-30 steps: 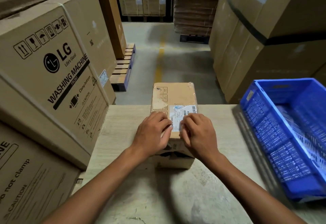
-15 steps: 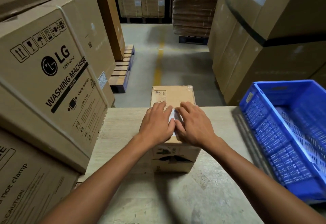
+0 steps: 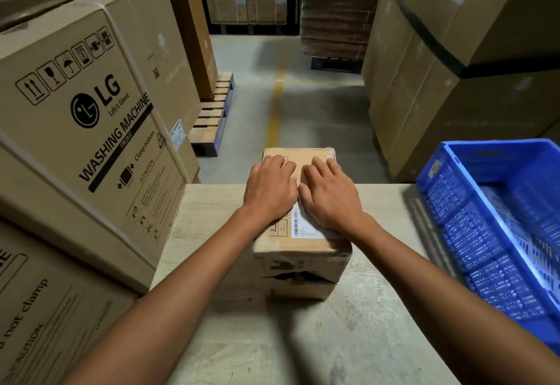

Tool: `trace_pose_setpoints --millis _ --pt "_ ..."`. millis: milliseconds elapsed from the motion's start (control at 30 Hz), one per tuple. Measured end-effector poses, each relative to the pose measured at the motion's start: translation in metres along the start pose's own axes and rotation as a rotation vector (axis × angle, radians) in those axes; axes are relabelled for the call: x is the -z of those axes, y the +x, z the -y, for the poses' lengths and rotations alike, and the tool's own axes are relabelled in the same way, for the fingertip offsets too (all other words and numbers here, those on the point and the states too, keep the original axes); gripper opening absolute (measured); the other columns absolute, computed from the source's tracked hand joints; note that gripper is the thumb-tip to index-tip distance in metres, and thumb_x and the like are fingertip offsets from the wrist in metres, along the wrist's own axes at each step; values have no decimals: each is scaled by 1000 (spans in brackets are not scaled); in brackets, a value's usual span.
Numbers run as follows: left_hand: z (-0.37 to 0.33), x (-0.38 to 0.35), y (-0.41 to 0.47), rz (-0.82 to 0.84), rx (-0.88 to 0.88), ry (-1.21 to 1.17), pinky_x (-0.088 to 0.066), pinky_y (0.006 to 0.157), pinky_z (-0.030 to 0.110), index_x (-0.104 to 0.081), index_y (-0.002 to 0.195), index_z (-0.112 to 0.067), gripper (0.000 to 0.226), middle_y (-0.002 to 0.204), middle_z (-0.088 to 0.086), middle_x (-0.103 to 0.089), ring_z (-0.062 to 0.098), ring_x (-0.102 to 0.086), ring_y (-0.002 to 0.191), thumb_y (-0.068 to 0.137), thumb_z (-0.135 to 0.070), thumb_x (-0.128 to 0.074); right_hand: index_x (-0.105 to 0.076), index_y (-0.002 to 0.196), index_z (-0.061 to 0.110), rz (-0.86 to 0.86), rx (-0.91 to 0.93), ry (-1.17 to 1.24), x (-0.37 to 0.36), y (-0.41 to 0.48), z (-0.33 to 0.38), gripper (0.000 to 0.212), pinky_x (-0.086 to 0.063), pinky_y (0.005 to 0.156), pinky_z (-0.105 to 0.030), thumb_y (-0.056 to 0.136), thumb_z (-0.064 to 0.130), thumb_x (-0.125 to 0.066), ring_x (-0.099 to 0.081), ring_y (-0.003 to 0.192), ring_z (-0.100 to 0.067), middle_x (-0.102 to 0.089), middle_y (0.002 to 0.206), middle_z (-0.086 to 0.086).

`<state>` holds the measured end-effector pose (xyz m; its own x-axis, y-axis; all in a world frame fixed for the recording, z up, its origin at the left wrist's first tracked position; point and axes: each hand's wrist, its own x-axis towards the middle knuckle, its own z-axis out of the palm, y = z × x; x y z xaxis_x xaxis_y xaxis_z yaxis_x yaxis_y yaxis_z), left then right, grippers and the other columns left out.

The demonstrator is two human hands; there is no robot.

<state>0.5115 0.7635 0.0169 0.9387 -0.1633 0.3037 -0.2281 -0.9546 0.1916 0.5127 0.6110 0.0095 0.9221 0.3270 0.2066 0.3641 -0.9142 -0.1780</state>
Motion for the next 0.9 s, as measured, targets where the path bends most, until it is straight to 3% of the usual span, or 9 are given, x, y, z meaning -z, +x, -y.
trace_pose_setpoints --millis 100,233,333,433,533,667,733,800,900 --pt "3 -1 12 -84 48 -56 -44 89 40 -66 103 -15 19 107 2 -61 24 -54 106 95 -24 -51 -56 117 16 -70 -69 114 0 1 2 38 -51 89 -41 98 47 -42 -44 122 -22 -55 127 -3" --pt "6 -5 6 -136 246 -229 -41 101 44 -56 130 -14 38 137 9 -49 27 -43 128 96 -31 -55 -45 138 17 -110 -425 415 -3 -5 -8 53 -49 97 -43 95 48 -54 -49 127 -25 -51 138 -5" --pt "15 -8 6 -3 658 -619 -42 99 39 -50 136 -15 48 138 8 -51 27 -49 125 99 -46 -47 -51 132 16 91 -641 780 0 -10 -14 54 -57 86 -41 96 56 -52 -68 103 -21 -67 123 -3" --pt "20 -6 -6 205 885 -1158 -51 98 41 -65 122 -20 57 119 6 -71 26 -67 106 99 -61 -32 -59 118 19 119 -596 916 5 -24 -11 45 -56 69 -33 99 57 -47 -73 85 -16 -74 98 2" --pt "9 10 -27 259 842 -1431 -54 93 41 -65 126 -25 64 115 6 -73 26 -70 105 102 -63 -19 -62 114 22 34 -544 976 4 -42 -10 45 -54 74 -34 100 59 -42 -71 90 -15 -73 100 3" --pt "0 23 -51 255 778 -1530 -51 100 47 -61 134 -25 74 118 5 -73 26 -70 108 97 -71 -15 -66 116 31 -2 -553 1134 1 -63 -7 71 -56 92 -49 86 84 -31 -70 101 -19 -73 110 3" --pt "0 21 -59 212 726 -1567 -49 103 52 -60 136 -26 78 121 6 -72 27 -68 112 94 -75 -15 -67 107 24 -53 -536 1168 6 -70 -4 71 -57 89 -51 90 80 -27 -72 94 -24 -74 102 -3" --pt "-1 20 -64 147 675 -1625 -48 102 54 -60 135 -24 79 123 8 -71 29 -67 114 94 -75 -16 -65 111 19 -151 -522 1237 14 -73 -3 71 -58 87 -49 92 77 -27 -71 97 -26 -73 105 -8" --pt "1 14 -70 20 675 -1776 -53 94 49 -60 131 -13 79 124 15 -69 33 -66 115 97 -70 -19 -66 104 15 -327 -659 1445 26 -69 -7 63 -53 84 -36 100 67 -30 -68 102 -23 -72 105 -5"
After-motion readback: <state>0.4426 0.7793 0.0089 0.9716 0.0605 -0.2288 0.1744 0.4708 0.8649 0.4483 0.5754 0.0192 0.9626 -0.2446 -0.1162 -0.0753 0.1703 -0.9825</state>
